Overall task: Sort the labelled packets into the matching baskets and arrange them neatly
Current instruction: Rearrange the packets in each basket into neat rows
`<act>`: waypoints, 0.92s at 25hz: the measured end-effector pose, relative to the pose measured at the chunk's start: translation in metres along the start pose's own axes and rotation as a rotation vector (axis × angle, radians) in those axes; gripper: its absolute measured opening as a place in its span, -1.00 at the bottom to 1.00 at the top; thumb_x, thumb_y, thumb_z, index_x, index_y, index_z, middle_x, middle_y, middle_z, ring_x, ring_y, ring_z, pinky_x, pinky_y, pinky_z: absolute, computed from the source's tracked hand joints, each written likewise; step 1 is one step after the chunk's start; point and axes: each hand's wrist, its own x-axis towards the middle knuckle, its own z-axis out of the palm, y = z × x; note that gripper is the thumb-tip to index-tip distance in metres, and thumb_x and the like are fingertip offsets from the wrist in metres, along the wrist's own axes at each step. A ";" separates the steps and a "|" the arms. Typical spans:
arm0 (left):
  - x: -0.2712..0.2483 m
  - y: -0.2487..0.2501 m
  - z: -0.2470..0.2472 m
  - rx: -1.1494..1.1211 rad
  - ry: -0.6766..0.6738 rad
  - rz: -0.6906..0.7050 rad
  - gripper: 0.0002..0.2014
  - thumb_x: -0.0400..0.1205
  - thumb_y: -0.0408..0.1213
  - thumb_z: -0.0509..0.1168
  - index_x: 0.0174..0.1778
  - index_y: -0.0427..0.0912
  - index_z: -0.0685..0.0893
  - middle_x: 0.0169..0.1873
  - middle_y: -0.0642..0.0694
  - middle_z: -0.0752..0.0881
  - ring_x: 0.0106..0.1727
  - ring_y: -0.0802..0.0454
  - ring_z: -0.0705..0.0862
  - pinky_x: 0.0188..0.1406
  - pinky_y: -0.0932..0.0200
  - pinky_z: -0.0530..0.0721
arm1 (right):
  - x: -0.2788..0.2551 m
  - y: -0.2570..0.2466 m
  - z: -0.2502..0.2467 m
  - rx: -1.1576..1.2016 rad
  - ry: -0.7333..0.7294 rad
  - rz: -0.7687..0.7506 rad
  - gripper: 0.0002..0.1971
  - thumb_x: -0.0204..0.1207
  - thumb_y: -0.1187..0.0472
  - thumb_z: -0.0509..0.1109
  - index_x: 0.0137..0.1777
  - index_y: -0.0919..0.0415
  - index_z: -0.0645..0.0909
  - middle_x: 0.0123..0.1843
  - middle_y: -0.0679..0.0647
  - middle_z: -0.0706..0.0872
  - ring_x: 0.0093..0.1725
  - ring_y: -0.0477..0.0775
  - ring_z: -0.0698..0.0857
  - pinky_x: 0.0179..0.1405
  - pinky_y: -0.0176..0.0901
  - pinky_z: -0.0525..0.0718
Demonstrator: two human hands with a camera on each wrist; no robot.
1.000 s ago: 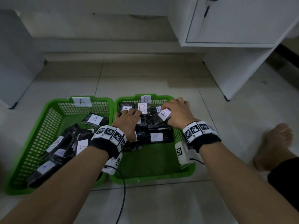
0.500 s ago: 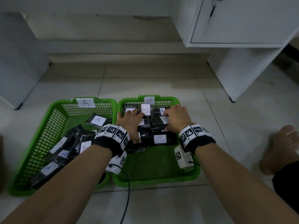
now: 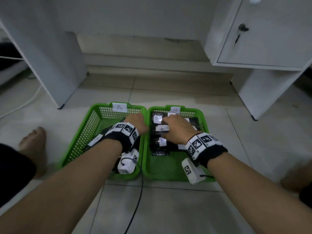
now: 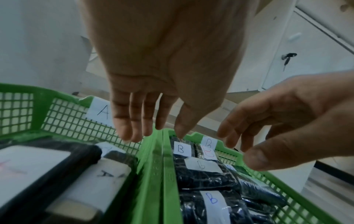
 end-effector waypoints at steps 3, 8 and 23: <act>-0.008 -0.003 -0.002 -0.077 -0.005 0.020 -0.61 0.60 -0.19 0.31 0.29 -0.32 0.62 0.25 -0.30 0.69 0.24 -0.26 0.68 0.05 0.02 0.64 | 0.007 -0.035 -0.003 -0.004 -0.072 -0.025 -0.77 0.51 0.07 0.48 0.08 0.17 0.65 0.13 0.17 0.71 0.13 0.23 0.71 -0.11 -0.09 0.58; -0.004 -0.041 -0.011 -0.142 0.172 0.016 -0.71 0.55 -0.35 0.23 0.14 -0.22 0.73 0.14 -0.24 0.75 0.17 -0.23 0.72 0.10 -0.02 0.72 | 0.038 -0.076 0.014 0.120 -0.021 -0.001 -0.71 0.50 0.15 0.46 0.18 0.25 0.69 0.14 0.23 0.74 0.13 0.26 0.73 0.03 -0.02 0.72; 0.129 -0.096 0.006 -0.113 0.085 0.210 -0.80 0.56 -0.30 0.25 -0.20 -0.11 0.81 -0.18 -0.10 0.77 -0.18 -0.10 0.75 -0.17 0.05 0.78 | 0.160 -0.073 0.017 0.264 -0.292 0.271 -0.81 0.44 0.24 0.64 -0.14 0.37 0.77 -0.28 0.20 0.85 -0.54 0.04 0.74 -0.24 0.02 0.86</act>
